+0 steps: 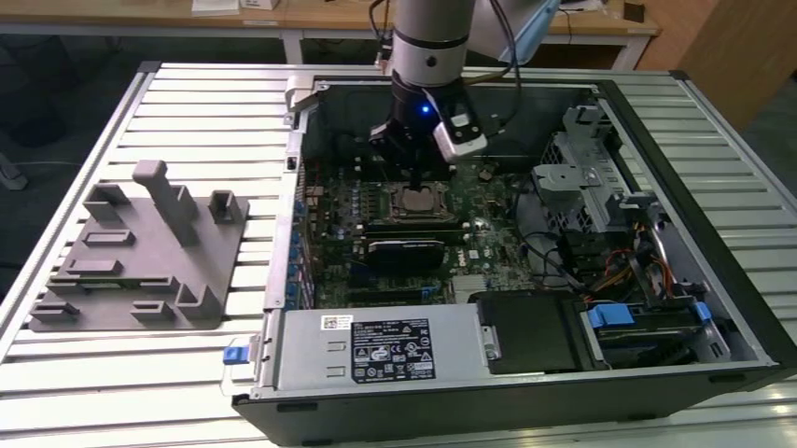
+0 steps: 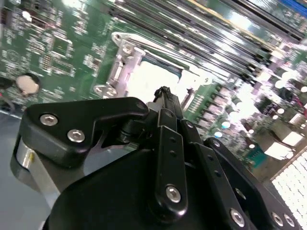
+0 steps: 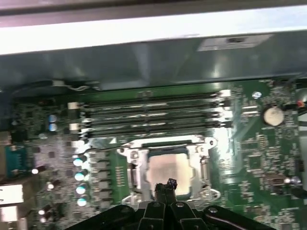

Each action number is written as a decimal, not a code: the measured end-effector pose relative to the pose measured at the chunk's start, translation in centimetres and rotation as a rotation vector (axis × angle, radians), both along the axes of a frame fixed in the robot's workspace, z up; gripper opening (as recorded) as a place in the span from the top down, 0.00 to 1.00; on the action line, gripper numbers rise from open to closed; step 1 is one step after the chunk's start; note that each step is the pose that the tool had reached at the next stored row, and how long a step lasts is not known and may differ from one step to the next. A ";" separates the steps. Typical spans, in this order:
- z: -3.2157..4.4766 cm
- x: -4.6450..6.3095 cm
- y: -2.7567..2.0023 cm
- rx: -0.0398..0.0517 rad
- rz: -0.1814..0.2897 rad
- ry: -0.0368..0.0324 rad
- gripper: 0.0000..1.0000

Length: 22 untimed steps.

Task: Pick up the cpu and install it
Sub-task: 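Close the cpu cover, then install the first cpu locking lever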

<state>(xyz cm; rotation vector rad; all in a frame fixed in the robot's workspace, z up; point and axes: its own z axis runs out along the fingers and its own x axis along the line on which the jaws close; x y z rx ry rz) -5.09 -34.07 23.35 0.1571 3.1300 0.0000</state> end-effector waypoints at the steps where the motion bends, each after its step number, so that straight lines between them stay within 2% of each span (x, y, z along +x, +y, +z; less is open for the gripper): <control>1: 0.00 0.3 0.00 -0.0001 0.000 0.0000 0.89; 6: 0.00 1.0 -0.01 0.0000 0.000 -0.0001 0.89; 22: 0.00 0.8 0.00 0.0000 0.000 0.0000 0.89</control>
